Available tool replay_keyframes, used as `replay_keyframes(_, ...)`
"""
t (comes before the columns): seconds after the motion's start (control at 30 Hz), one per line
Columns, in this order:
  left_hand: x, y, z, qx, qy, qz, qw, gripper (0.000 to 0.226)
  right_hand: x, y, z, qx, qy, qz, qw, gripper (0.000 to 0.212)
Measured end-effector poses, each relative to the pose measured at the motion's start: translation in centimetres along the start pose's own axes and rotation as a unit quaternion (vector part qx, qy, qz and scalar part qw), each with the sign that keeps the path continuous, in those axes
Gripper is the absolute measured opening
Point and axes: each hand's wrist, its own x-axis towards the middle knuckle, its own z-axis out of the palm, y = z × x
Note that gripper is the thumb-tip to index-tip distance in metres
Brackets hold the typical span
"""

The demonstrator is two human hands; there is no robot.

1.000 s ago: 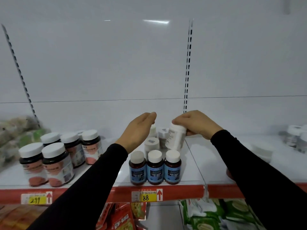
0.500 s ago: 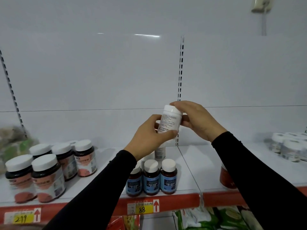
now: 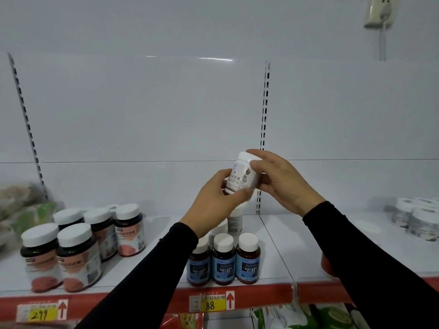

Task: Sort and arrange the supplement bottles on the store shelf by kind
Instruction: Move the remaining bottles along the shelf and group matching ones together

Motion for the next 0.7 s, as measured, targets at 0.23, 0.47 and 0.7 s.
replay_keyframes(0.23,-0.2,0.0,0.2,0.020,0.030,0.024,0.999,0.054,-0.4,-0.1,0.7,0.016,0.017,0.004,1.000,0.030)
replay_keyframes(0.47,1.4,1.3,3.3,0.010,-0.005,0.060,0.998,0.053,-2.8,-1.8,-1.6,-0.122,0.094,-0.040,0.987,0.041)
replay_keyframes(0.7,2.6,4.4,12.9,0.048,-0.098,0.118,0.987,0.064,-8.2,-4.7,-11.1,-0.257,0.221,-0.067,0.938,0.050)
